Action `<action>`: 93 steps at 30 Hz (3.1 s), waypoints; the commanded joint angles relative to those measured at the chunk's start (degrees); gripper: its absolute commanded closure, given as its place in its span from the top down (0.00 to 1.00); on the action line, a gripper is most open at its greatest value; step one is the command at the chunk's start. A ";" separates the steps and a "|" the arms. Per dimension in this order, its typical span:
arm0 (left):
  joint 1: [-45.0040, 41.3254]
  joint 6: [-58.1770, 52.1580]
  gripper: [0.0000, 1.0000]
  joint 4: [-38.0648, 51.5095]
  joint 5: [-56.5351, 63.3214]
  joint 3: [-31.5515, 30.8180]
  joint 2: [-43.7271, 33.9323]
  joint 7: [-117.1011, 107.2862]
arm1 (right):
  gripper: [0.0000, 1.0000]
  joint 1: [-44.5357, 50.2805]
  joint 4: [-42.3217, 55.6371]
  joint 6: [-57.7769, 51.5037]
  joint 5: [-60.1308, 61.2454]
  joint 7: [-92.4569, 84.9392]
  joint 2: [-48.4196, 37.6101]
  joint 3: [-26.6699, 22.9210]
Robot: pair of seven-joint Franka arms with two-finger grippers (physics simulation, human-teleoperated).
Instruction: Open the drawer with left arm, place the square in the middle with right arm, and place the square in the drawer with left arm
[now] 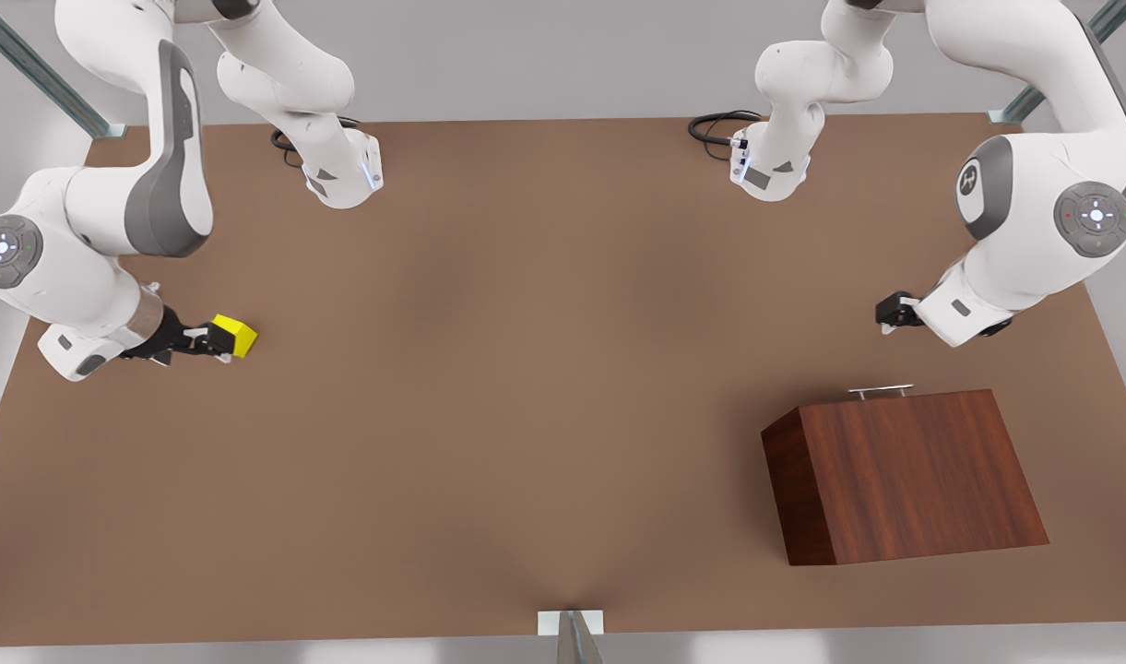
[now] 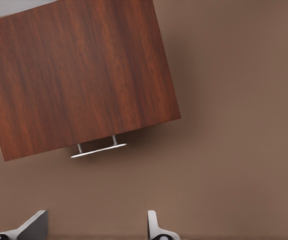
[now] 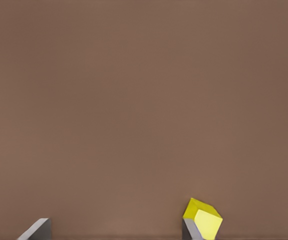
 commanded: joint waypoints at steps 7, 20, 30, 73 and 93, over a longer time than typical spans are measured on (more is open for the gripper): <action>0.11 16.95 1.00 -23.63 0.23 3.57 -14.24 -50.29 | 1.00 -0.45 -15.64 7.56 1.14 -20.82 -5.93 0.09; 0.02 53.61 1.00 -51.68 -0.12 4.19 -15.91 -98.29 | 1.00 -5.10 -39.55 30.76 0.70 -76.03 -5.32 -13.17; 0.11 60.64 1.00 -51.42 -0.12 4.98 -10.64 -101.38 | 1.00 -6.68 -50.54 45.18 0.62 -87.71 -3.39 -13.97; 1.25 64.07 1.00 -49.92 0.23 8.14 -1.67 -97.86 | 0.63 -8.35 -52.91 53.53 0.88 -85.87 1.72 -12.48; 1.25 58.36 1.00 -54.23 0.23 8.14 -7.82 -97.86 | 0.63 39.28 4.21 39.20 1.41 -0.27 30.89 6.34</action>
